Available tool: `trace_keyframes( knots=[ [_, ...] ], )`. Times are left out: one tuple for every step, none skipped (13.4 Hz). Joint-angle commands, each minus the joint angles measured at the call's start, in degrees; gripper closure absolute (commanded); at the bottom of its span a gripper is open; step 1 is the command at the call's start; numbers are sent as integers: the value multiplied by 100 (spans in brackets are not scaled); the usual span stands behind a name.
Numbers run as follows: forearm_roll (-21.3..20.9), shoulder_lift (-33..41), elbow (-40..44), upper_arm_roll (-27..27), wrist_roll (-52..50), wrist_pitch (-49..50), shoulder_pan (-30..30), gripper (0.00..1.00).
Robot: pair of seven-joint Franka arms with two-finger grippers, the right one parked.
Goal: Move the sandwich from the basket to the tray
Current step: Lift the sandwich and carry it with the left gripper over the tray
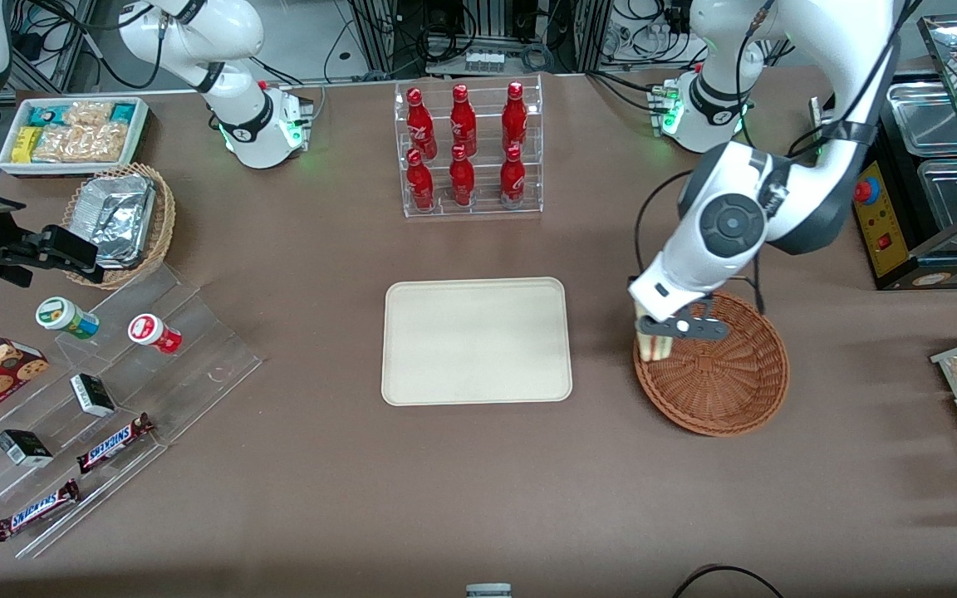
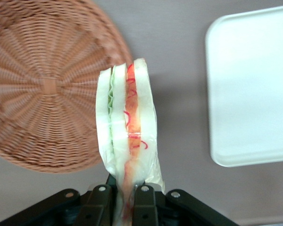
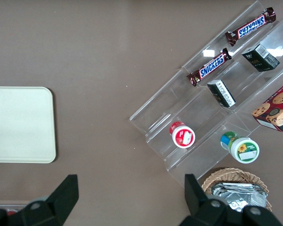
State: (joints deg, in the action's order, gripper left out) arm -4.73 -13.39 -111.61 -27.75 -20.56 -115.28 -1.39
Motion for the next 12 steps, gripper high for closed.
trace_keyframes(
  knots=[
    [104, -181, 307, -326, -79, 216, -20, 100],
    [104, -251, 324, -380, -106, 190, -11, 100],
    [104, -339, 394, -519, -149, 190, -11, 100],
    [78, -462, 534, -669, -237, 190, -11, 100],
    [34, -585, 649, -766, -342, 199, -11, 100],
    [-1, -673, 737, -828, -378, 190, 102, 100],
    [-79, -770, 825, -811, -404, 181, 321, 100],
    [-132, -910, 930, -811, -535, 155, 427, 100],
    [-281, -1120, 1201, -811, -676, 164, 568, 100],
    [-430, -1331, 1404, -811, -851, 172, 708, 100],
    [-606, -1533, 1562, -802, -1018, 172, 858, 100],
    [-886, -1796, 1790, -785, -1263, 164, 998, 100]
  ],
)
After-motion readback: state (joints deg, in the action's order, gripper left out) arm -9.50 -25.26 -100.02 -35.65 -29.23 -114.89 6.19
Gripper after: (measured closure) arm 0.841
